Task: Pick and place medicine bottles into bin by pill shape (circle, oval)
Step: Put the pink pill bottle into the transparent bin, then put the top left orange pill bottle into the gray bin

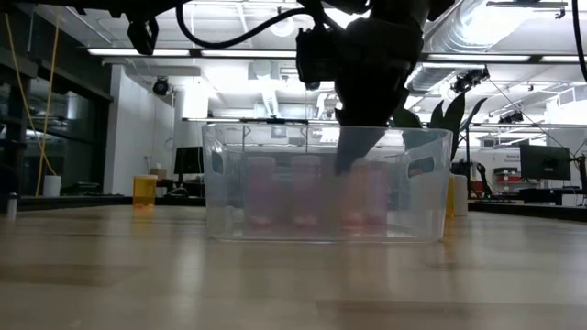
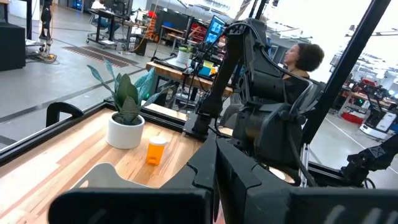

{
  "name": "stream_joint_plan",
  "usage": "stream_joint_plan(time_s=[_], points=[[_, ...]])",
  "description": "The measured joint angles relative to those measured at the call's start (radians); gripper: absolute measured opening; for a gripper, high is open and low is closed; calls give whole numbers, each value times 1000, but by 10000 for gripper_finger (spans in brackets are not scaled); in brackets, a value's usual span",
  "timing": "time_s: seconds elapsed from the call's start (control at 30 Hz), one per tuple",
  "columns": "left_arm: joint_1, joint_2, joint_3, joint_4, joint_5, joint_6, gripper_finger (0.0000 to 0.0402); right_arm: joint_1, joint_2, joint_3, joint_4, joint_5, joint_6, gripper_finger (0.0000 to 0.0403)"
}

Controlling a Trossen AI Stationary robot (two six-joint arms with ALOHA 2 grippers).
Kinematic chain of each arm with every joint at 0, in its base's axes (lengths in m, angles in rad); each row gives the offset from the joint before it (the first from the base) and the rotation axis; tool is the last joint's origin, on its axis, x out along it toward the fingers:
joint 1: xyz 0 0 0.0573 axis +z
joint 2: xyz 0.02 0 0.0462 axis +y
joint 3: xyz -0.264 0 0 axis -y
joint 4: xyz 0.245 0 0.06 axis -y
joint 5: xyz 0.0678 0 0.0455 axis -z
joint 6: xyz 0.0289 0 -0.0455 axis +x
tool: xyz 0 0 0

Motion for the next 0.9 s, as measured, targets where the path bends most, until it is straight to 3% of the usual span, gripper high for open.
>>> stream_joint_plan(time_s=[0.33,0.53,0.67,0.8,0.9], points=[[0,0,0,0,0,0,0,0,-15,0,-13,-5,-50,173],[0,0,0,0,0,0,0,-4,-130,0,-36,3,-136,174],[0,0,0,-1,0,0,0,-11,-255,0,-107,86,-124,174],[0,0,0,-1,0,0,0,-9,-371,0,-194,253,-49,174],[0,0,0,-1,0,0,0,-9,-460,-66,-186,312,8,174]])
